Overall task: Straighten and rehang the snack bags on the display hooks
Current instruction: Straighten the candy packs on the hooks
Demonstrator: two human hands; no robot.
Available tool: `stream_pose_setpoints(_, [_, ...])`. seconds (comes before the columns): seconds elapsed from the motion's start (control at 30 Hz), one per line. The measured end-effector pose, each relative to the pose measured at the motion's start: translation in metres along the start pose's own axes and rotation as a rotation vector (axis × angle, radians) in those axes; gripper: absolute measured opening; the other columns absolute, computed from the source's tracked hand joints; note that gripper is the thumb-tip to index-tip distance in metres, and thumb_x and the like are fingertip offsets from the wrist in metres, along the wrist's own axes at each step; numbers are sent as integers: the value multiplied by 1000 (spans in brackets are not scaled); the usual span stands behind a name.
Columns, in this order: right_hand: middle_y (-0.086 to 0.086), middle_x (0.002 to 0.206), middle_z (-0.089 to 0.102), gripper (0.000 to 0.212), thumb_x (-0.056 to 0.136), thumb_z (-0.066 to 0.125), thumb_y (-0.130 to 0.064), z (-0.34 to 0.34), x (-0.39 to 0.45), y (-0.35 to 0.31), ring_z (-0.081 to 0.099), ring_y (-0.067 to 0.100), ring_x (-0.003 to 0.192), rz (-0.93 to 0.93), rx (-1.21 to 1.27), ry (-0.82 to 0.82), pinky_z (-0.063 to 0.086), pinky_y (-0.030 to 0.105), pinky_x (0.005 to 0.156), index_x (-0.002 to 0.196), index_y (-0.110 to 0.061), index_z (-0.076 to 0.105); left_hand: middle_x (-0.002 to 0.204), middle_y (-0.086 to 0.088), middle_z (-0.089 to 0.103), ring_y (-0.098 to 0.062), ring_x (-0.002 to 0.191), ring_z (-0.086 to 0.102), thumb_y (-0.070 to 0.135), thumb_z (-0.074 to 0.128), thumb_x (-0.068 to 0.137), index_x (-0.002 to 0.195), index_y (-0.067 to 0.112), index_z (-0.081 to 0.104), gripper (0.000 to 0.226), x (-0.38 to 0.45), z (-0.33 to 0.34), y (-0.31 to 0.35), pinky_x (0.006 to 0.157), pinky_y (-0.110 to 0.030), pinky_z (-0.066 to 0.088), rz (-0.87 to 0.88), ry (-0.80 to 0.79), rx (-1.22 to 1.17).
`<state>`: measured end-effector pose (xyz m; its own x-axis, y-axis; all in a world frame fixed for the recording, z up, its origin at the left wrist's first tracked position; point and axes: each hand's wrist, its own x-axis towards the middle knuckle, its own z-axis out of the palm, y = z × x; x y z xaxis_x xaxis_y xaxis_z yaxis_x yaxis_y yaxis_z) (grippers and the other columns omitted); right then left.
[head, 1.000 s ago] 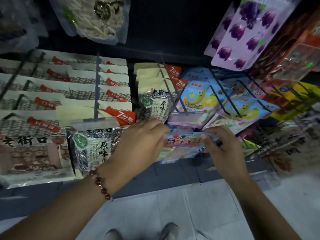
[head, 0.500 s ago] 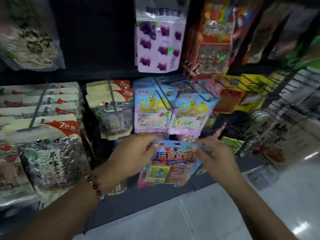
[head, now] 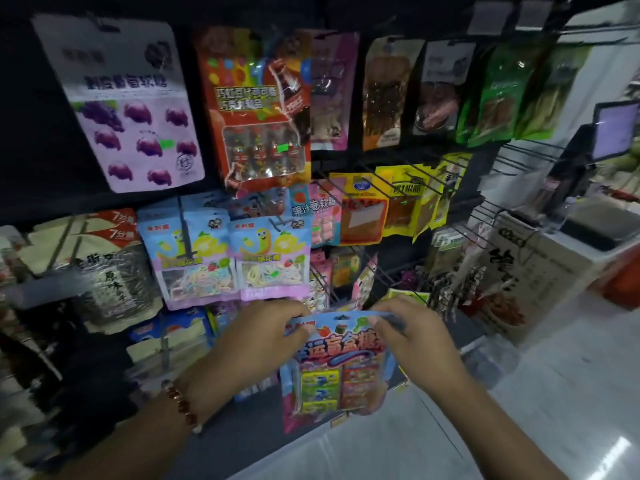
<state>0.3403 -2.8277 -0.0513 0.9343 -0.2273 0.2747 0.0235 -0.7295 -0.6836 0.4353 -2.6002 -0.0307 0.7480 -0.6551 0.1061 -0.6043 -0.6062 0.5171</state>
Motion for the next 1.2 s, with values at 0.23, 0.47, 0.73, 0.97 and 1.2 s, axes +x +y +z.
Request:
stream_pose_setpoints(0.23, [-9,96,61,8,94,62,-25,-18,42,42,58,-1,86,69,4,22,39,5,69,95,-21,69,90,11,67,-5,78,62,43,49,98,91,29,65,22,59,22,13,69,-37,54,-70,5,-100])
stream_pose_setpoints(0.47, [-7,94,60,6,93,63,-23,-23,94,76,59,8,87,146,-39,22,50,30,74,92,-22,69,98,8,65,-7,87,58,43,49,99,102,28,66,23,133,44,-9,79,-39,49,-25,-42,-140])
stream_pose_setpoints(0.73, [-8,94,61,12,94,62,-23,-23,152,103,61,8,86,134,78,17,51,36,72,87,-31,67,96,2,64,-15,86,58,45,48,100,106,27,64,25,194,46,-27,80,-42,48,-2,-2,-109])
stream_pose_setpoints(0.97, [-7,95,61,8,94,62,-25,-12,201,127,60,7,90,110,118,-79,50,38,78,89,-26,68,89,2,64,-15,77,58,44,47,100,103,25,65,26,219,48,-36,75,-42,48,-82,24,-103])
stream_pose_setpoints(1.2, [-9,79,48,27,96,61,-27,-11,242,142,49,-1,73,0,147,-253,34,18,69,72,-35,51,106,-5,66,-22,92,61,44,46,101,114,23,64,30,232,56,-31,84,-45,49,-301,56,-120])
